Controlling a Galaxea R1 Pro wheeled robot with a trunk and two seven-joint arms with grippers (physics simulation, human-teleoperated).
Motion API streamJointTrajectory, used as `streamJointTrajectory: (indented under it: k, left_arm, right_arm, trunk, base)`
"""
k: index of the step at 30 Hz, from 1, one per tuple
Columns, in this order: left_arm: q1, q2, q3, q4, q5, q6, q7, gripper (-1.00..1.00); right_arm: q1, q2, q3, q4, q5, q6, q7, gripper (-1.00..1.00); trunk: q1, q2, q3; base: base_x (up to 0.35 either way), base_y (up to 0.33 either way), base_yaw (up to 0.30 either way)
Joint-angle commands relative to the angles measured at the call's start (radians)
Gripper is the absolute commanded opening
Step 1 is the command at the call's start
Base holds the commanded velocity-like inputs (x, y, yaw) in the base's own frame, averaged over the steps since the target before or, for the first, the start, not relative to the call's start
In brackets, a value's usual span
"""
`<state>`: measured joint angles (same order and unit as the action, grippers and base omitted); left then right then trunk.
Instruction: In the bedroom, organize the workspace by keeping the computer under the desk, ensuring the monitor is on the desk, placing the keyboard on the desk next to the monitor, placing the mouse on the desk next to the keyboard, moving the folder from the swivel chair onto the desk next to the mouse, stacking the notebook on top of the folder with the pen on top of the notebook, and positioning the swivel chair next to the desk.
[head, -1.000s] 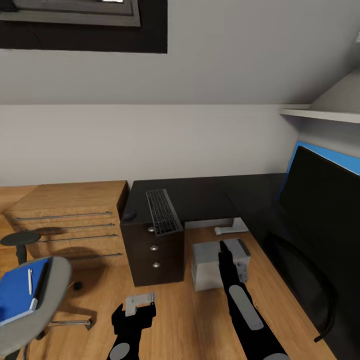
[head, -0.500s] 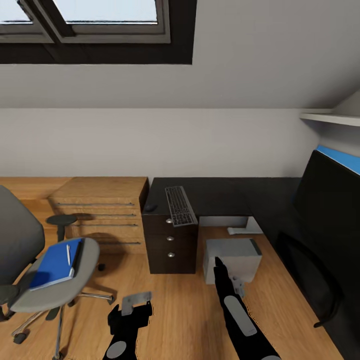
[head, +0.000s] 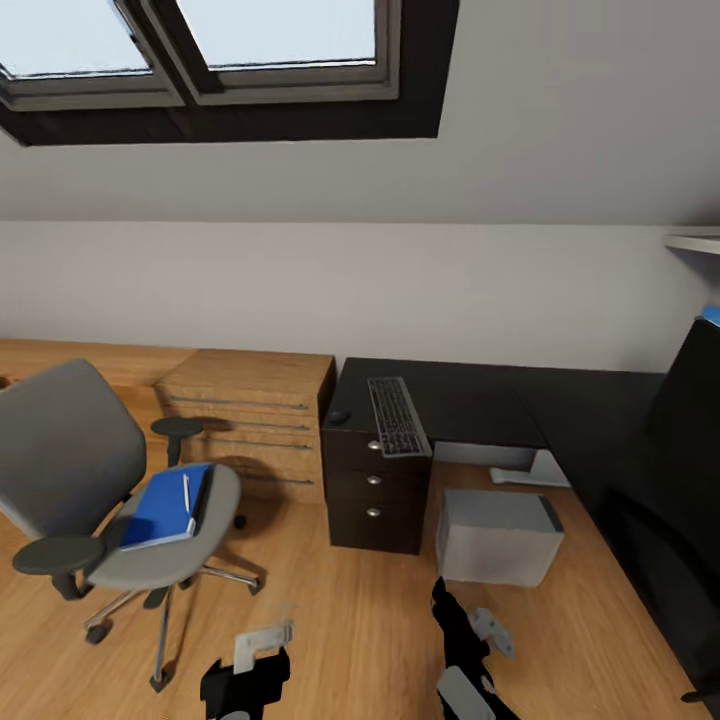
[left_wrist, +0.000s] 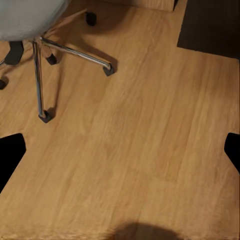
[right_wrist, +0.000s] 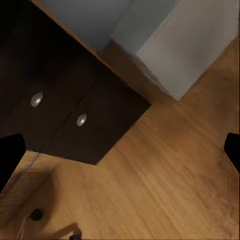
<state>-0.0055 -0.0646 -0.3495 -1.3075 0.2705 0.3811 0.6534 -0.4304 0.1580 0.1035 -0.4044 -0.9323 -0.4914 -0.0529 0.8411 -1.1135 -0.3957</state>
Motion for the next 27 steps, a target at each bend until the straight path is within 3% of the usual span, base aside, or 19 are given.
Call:
streamJointTrajectory:
  k: [1, 3, 6, 8, 13, 16, 23, 27]
  left_arm:
    - [-0.001, 0.000, 0.000, 0.021, 0.006, -0.001, 0.006, 1.00]
    - [-0.001, 0.000, 0.004, 0.091, 0.007, -0.034, 0.005, 1.00]
    - [-0.001, 0.001, 0.006, 0.176, 0.008, -0.106, 0.004, 1.00]
    - [-0.001, 0.001, 0.006, 0.267, 0.007, -0.202, 0.003, 1.00]
    - [-0.001, 0.001, 0.004, 0.430, 0.006, -0.389, 0.001, 1.00]
    - [-0.001, 0.001, 0.004, 0.504, 0.006, -0.449, 0.001, 1.00]
    - [-0.001, 0.002, 0.008, 0.631, 0.007, -0.517, 0.000, 1.00]
    - [-0.001, 0.004, 0.009, 0.651, 0.007, -0.530, 0.000, 1.00]
  right_arm:
    - [-0.001, -0.001, 0.009, 0.026, 0.029, -0.038, -0.005, 1.00]
    - [-0.001, -0.005, 0.010, 0.106, 0.116, -0.127, -0.005, 1.00]
    - [-0.001, -0.015, 0.011, 0.189, 0.173, -0.196, -0.005, 1.00]
    - [-0.001, -0.022, 0.011, 0.262, 0.203, -0.238, -0.005, 1.00]
    - [0.001, -0.030, 0.012, 0.366, 0.226, -0.270, -0.004, 1.00]
    - [0.002, -0.040, 0.012, 0.393, 0.229, -0.276, -0.004, 1.00]
    - [0.006, -0.089, 0.012, 0.417, 0.233, -0.277, -0.004, 1.00]
    - [0.007, -0.097, 0.012, 0.420, 0.233, -0.277, -0.004, 1.00]
  trunk:
    - [0.000, -0.001, -0.001]
    - [0.000, -0.001, -0.001]
    - [0.000, -0.001, -0.001]
    - [0.000, -0.001, -0.001]
    - [0.000, -0.001, -0.001]
    - [0.000, -0.001, -0.001]
    - [0.000, -0.001, -0.001]
    - [0.000, -0.001, -0.001]
  base:
    - [-0.001, 0.000, 0.275]
    - [-0.001, 0.000, 0.277]
    - [0.000, 0.000, 0.279]
    - [0.000, 0.000, 0.280]
    - [0.000, 0.000, 0.273]
    - [0.000, 0.000, 0.204]
    - [-0.036, -0.043, 0.089]
    - [-0.170, -0.195, 0.016]
